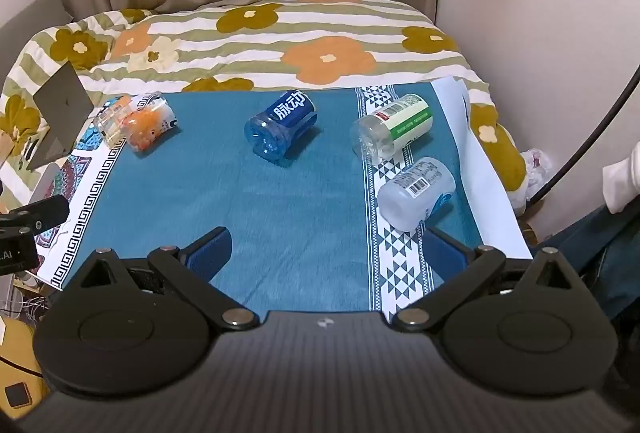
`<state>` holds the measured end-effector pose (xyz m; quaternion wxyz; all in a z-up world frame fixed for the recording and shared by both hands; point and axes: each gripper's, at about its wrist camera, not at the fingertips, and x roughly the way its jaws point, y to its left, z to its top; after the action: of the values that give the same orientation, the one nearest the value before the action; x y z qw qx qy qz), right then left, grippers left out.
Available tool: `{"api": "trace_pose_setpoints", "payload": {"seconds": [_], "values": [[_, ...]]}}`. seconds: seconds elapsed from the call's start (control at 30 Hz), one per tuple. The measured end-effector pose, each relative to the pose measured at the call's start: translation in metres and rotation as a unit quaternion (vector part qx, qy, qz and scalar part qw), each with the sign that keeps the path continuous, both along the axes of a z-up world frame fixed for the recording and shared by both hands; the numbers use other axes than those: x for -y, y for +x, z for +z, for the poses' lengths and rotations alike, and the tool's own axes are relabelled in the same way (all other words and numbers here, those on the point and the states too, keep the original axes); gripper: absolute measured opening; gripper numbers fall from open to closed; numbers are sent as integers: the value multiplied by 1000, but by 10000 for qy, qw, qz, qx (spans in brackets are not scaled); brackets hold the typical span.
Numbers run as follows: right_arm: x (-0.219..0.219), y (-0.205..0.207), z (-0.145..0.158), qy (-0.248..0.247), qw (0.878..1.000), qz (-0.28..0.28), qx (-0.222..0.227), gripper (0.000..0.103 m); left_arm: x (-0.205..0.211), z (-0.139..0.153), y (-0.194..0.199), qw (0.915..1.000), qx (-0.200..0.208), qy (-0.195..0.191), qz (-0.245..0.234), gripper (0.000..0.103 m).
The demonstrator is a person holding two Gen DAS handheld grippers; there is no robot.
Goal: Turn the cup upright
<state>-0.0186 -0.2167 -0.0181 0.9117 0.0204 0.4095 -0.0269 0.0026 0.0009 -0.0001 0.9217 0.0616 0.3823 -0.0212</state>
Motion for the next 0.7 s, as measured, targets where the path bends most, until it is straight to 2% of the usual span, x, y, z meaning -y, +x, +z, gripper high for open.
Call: {"api": "trace_pose_setpoints", "payload": {"seconds": [0.1,0.2,0.7], "values": [[0,1,-1,14,10000,3,-30,103,8,-3,-3,9999,48,160,-17,103],[0,2,-1,14,10000,19,-31,103,3,0,3,10000,-11,-1,-59,103],[-2,3,-4,-28,10000,5,-80,103,8,4,4,9996,176,36,-217,103]]}}
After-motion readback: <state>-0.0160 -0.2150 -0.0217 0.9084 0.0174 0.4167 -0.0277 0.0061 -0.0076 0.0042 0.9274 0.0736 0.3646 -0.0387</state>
